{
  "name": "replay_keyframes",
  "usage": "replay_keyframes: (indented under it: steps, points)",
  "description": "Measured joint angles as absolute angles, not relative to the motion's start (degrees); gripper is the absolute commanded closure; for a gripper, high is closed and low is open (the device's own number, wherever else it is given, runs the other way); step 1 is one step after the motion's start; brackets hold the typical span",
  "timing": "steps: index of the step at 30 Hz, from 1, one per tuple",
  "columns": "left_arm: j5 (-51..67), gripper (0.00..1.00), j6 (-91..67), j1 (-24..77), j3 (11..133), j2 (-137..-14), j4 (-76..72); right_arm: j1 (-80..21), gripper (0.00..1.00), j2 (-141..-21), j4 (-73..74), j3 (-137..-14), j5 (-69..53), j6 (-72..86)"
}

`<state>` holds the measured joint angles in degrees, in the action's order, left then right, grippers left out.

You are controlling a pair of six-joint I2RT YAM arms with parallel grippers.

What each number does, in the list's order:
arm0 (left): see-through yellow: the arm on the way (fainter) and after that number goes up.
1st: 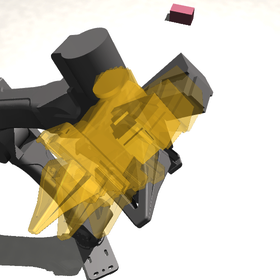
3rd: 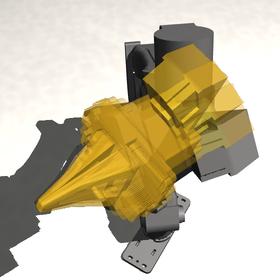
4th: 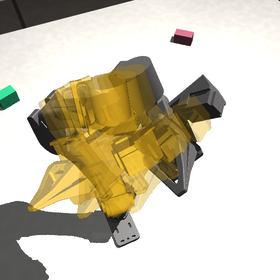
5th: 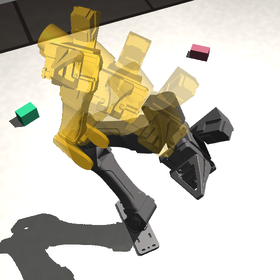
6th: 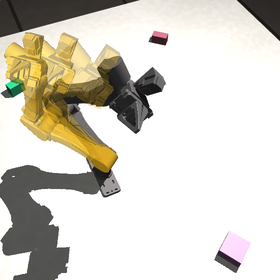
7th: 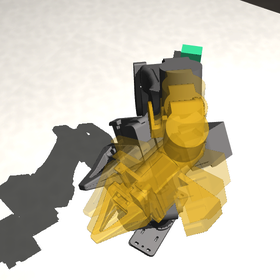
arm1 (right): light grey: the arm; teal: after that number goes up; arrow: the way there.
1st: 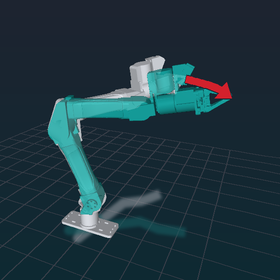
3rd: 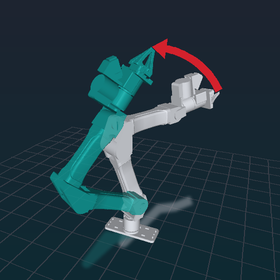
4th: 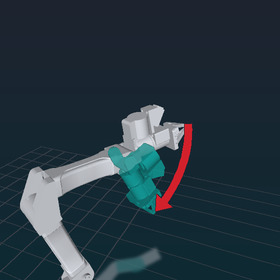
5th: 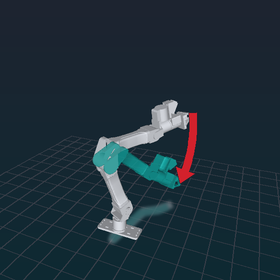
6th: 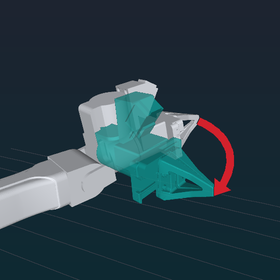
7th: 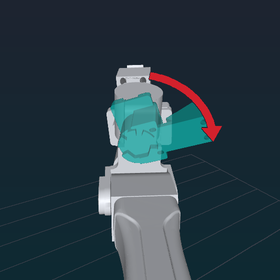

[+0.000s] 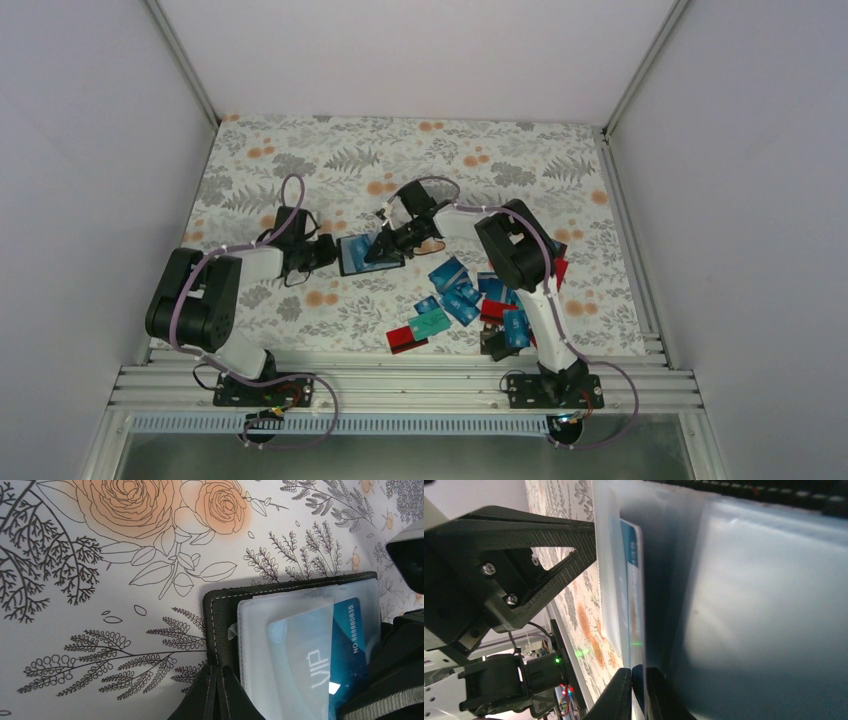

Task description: Put the credit cards into the card holder

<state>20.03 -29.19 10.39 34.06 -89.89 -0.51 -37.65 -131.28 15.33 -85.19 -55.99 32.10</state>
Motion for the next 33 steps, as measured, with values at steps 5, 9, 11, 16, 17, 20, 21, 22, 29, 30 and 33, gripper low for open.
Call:
replay_keyframes:
  steps: [5,9,11,16,17,20,21,22,29,30,33]
  points:
    - [20.03,0.98,-29.34,10.39,33.87,-89.71,-0.60,-38.46,0.74,-131.11,15.88,-85.19,-55.07,32.10]
    - [20.05,0.98,-29.39,10.41,33.78,-89.58,-0.51,-38.76,0.67,-130.37,16.56,-85.19,-54.37,32.08]
    - [20.05,0.98,-29.39,10.46,33.78,-89.49,-0.34,-38.85,0.62,-130.02,17.12,-85.19,-53.87,31.97]
    - [20.10,0.98,-29.39,10.52,33.41,-88.95,0.08,-38.94,0.51,-128.29,20.32,-85.21,-51.27,29.98]
    - [20.12,0.98,-29.39,10.52,33.41,-88.95,0.10,-38.96,0.48,-127.83,21.10,-85.21,-50.46,29.52]
    - [20.14,0.98,-29.39,10.63,33.39,-88.92,0.08,-38.96,0.43,-126.67,23.53,-85.27,-48.27,27.97]
    - [20.14,0.98,-29.41,10.63,33.34,-88.90,0.03,-38.98,0.41,-126.32,24.45,-85.32,-47.53,27.35]
    - [20.14,0.98,-29.39,10.66,33.26,-88.86,0.01,-38.98,0.40,-125.95,25.30,-85.41,-46.78,26.70]
    - [20.16,0.98,-29.41,10.66,33.08,-88.77,-0.25,-38.98,0.31,-124.49,30.65,-86.61,-41.95,23.29]
    - [20.16,0.98,-29.39,10.66,33.04,-88.75,-0.25,-38.98,0.30,-124.40,31.22,-86.83,-41.36,22.81]
    - [20.16,0.98,-29.41,10.66,32.86,-88.64,-0.40,-38.98,0.28,-123.79,33.19,-87.53,-39.00,21.58]
